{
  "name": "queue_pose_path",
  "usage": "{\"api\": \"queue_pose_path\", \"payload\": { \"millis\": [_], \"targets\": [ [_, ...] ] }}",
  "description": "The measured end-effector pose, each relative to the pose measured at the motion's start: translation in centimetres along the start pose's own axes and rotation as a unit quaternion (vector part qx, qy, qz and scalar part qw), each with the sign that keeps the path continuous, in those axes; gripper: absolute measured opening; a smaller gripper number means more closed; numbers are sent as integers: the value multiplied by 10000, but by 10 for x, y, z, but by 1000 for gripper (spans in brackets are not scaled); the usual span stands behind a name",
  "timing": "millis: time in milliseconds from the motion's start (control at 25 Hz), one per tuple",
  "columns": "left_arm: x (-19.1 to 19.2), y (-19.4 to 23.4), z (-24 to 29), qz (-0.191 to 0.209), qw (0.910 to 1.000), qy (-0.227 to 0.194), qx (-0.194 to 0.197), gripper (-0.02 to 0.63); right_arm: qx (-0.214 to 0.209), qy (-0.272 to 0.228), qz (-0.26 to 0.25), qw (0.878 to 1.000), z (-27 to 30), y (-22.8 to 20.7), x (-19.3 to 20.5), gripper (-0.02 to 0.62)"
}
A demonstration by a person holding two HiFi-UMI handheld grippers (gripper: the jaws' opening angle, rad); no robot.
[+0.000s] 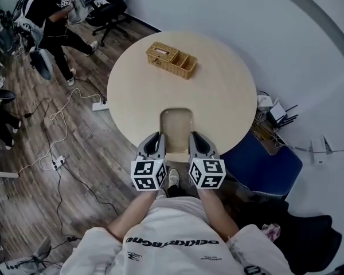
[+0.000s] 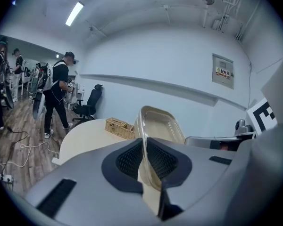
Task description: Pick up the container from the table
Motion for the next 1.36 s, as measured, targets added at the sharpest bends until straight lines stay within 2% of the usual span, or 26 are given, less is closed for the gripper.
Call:
{"api": "queue_pose_path", "payload": {
  "millis": [680, 1360],
  "targets": [
    [-36, -18, -37, 274, 9979, -588, 0, 41, -163, -582, -257, 9978, -37, 22, -34, 55],
    [-38, -17, -35, 305, 9970, -705, 20, 41, -169, -718, -333, 9967, -34, 22, -37, 55]
  ]
}}
Point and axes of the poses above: the fingertips, and each gripper's own axes: z forward along the fingers, y to its left, x out of its underside, the point moved 5 cm from there along -z, backward along the fingers, and after that the axes turned 4 degrees about -y, right-handed, at the moved point
